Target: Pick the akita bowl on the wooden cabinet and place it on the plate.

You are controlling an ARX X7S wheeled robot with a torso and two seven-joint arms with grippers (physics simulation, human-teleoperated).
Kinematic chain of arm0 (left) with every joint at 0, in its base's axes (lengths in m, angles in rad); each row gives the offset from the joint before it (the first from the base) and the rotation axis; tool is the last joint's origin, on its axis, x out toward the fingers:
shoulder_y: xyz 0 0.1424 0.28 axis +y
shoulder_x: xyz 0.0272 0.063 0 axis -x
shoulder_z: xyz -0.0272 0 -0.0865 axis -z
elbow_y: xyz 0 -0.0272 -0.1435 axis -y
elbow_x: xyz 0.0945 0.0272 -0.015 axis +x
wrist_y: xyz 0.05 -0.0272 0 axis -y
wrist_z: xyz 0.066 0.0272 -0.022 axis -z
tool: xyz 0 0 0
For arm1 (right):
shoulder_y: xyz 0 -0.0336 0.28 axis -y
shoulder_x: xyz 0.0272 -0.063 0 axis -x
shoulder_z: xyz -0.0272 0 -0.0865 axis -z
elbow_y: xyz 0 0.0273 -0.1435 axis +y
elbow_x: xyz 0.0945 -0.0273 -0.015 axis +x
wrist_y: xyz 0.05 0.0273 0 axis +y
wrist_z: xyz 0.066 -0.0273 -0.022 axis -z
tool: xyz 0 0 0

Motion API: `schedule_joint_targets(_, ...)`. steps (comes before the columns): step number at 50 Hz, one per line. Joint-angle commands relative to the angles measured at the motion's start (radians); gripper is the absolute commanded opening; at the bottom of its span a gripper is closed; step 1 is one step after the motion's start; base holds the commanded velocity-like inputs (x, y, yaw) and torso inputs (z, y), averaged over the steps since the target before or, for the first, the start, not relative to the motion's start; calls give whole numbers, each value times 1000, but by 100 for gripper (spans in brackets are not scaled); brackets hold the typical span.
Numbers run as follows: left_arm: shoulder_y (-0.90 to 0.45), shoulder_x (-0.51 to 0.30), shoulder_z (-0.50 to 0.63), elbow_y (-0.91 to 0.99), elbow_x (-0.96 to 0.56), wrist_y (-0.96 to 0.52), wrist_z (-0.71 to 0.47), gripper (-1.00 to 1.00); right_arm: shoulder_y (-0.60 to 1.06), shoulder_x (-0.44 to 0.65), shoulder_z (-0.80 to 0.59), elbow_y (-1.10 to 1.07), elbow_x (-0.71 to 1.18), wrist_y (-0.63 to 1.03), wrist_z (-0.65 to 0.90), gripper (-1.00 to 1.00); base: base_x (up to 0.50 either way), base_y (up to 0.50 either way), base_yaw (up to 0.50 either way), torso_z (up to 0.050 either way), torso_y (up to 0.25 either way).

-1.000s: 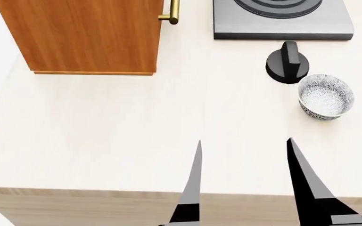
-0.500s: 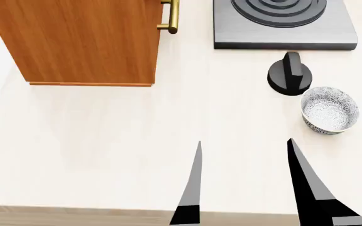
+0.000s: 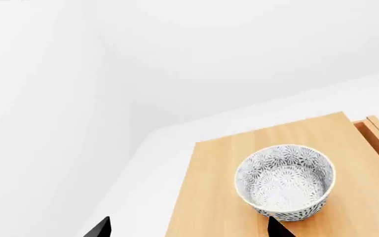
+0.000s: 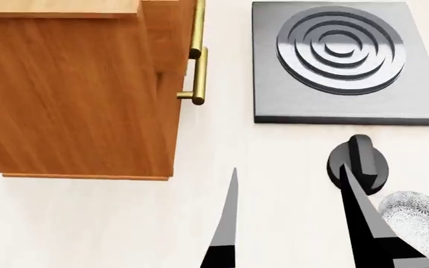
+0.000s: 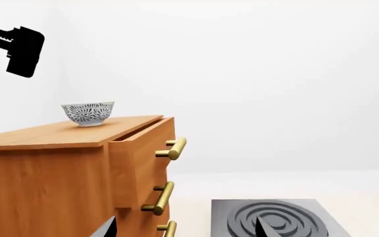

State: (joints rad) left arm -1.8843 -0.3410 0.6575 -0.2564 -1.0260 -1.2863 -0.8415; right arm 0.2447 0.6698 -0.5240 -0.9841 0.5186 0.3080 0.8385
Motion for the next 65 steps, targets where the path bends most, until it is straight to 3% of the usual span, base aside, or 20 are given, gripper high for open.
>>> schedule_joint_targets(1, -2, -3, 0, 5, -5, -1, -3, 100, 4, 3, -4, 2, 3, 1, 4, 100, 500, -8, 0, 0, 0)
schedule_joint_targets(13, -11, 2, 4, 7, -9, -2, -2, 100, 14, 4, -4, 5, 22, 15, 17, 100, 446, -6, 0, 0, 1)
schedule_joint_targets(65, -53, 17, 47, -34, 2, 10, 33, 100, 18, 11, -21, 17, 28, -5, 30, 100, 41, 0, 0, 0, 0)
